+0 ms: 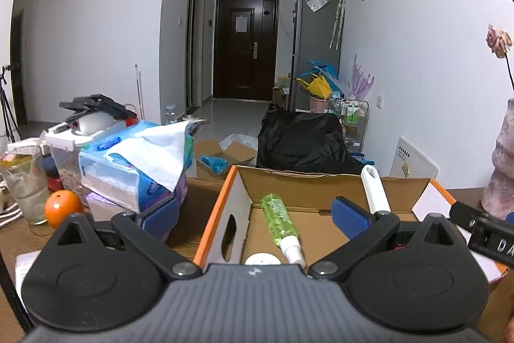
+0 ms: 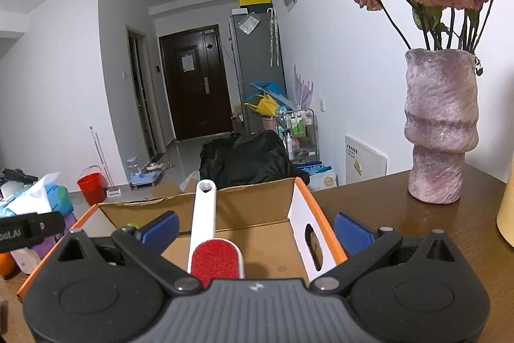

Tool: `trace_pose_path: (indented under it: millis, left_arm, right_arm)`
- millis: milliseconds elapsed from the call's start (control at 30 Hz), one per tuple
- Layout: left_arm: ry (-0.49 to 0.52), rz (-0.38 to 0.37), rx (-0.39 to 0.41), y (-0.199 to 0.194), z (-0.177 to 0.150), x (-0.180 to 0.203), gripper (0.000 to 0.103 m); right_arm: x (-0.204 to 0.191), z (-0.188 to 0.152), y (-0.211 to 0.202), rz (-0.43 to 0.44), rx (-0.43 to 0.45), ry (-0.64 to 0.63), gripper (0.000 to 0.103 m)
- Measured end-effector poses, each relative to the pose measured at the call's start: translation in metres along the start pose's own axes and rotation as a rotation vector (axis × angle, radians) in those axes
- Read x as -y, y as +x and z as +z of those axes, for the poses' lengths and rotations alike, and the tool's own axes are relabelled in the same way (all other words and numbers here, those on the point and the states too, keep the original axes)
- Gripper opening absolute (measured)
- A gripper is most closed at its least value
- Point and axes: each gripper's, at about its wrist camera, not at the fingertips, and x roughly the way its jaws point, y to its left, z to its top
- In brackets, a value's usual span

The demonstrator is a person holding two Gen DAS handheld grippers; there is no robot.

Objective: Organize rigid objects
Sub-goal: 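Open both tools to drop the white disc and white roll into the box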

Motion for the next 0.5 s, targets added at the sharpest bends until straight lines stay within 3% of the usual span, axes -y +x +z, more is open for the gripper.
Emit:
trace_pose_path:
  millis: [500]
  left_arm:
    - [0.009, 0.006, -0.008, -0.024, -0.011, -0.012, 0.103]
  right_arm:
    - [0.005, -0.007, -0.028, 0.018, 0.022, -0.024, 0.103]
